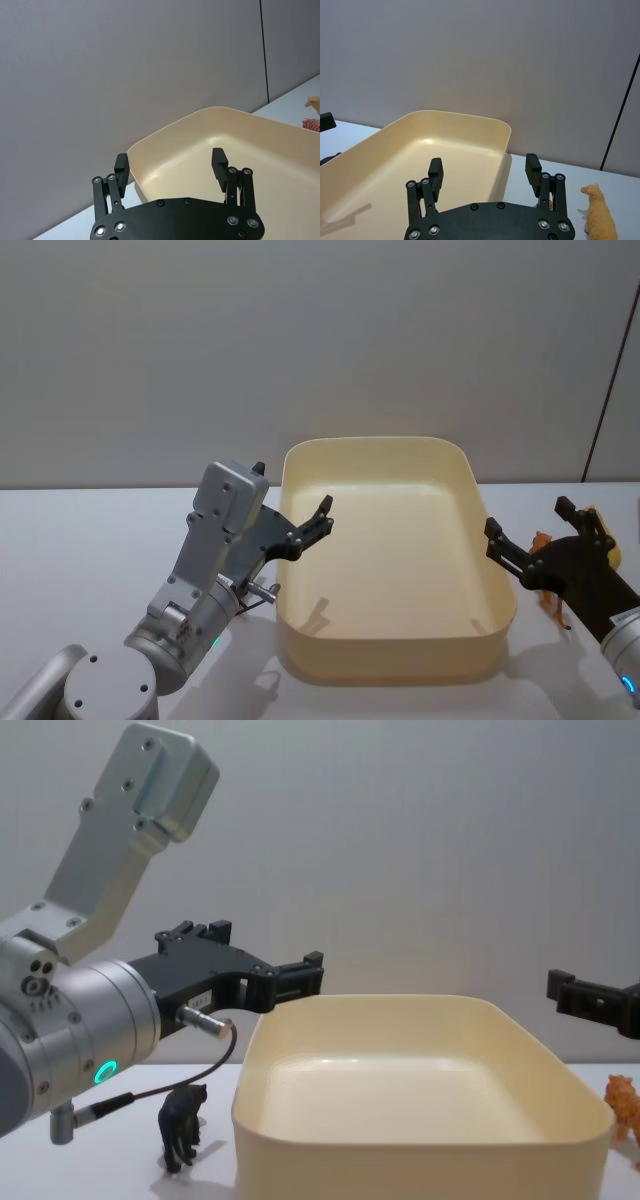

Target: Pick up the toy alternately with two hands and place it into the central storage box.

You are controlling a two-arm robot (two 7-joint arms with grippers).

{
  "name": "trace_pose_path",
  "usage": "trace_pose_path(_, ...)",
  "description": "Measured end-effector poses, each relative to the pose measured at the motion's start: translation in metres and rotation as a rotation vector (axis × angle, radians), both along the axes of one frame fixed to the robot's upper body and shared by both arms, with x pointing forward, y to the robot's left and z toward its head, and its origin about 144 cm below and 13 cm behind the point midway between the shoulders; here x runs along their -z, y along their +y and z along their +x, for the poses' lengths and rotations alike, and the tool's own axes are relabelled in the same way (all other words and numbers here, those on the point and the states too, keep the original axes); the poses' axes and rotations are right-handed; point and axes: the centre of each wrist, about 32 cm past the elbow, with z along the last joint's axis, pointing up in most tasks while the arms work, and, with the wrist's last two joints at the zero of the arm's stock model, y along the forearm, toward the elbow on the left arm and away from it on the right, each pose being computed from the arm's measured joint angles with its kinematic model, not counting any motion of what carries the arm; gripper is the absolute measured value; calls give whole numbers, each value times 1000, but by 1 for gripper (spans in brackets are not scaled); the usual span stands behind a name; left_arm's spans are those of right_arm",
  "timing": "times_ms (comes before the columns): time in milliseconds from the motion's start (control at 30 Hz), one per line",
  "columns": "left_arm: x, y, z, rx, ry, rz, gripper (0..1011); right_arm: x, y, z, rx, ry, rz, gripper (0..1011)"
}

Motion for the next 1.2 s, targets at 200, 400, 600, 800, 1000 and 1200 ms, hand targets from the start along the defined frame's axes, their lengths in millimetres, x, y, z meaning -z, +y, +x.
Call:
trace_pose_path(200, 0, 0, 0, 0, 0, 0, 1001, 0, 0, 0, 0, 0, 0, 1001)
trace_pose_path(400, 0, 0, 0, 0, 0, 0, 1001, 0, 0, 0, 0, 0, 0, 1001)
trace_pose_path(600, 0, 0, 0, 0, 0, 0, 1001, 0, 0, 0, 0, 0, 0, 1001)
trace_pose_path(800, 0, 0, 0, 0, 0, 0, 1001, 0, 0, 0, 0, 0, 0, 1001)
trace_pose_path(1000, 0, 0, 0, 0, 0, 0, 1001, 0, 0, 0, 0, 0, 0, 1001)
trace_pose_path(1200, 0, 0, 0, 0, 0, 0, 1001, 0, 0, 0, 0, 0, 0, 1001)
